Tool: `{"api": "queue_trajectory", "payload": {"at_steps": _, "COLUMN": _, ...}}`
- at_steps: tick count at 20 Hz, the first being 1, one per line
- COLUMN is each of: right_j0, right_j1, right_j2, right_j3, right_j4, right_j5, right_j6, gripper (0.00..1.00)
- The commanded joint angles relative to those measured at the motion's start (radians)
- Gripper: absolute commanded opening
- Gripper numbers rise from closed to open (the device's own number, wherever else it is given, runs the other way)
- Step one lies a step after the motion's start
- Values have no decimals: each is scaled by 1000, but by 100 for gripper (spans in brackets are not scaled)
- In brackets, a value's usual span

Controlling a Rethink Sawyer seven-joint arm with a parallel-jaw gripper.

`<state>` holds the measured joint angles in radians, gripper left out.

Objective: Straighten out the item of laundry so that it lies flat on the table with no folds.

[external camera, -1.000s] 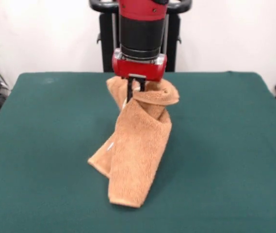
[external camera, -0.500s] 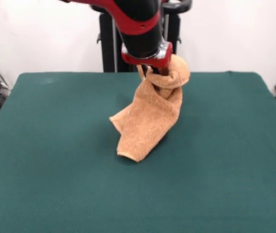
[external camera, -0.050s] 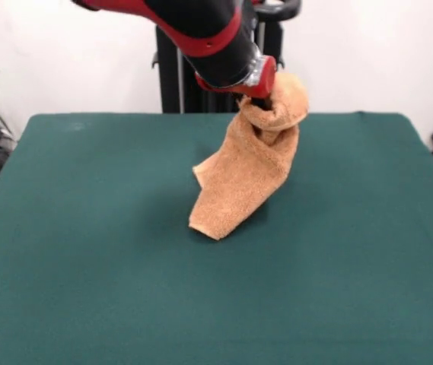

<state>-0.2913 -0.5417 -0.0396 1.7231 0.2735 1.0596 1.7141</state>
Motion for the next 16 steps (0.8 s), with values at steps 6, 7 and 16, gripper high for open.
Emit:
{"api": "queue_trajectory", "payload": {"at_steps": 6, "right_j0": 68, "right_j1": 43, "right_j2": 30, "right_j3": -154, "right_j4": 3, "right_j5": 473, "right_j6": 371, "gripper": 0}}
{"api": "queue_trajectory", "payload": {"at_steps": 7, "right_j0": 68, "right_j1": 44, "right_j2": 32, "right_j3": -161, "right_j4": 11, "right_j5": 486, "right_j6": 378, "gripper": 0}}
{"api": "queue_trajectory", "payload": {"at_steps": 16, "right_j0": 31, "right_j1": 74, "right_j2": 58, "right_j3": -169, "right_j4": 9, "right_j5": 391, "right_j6": 240, "gripper": 0}}
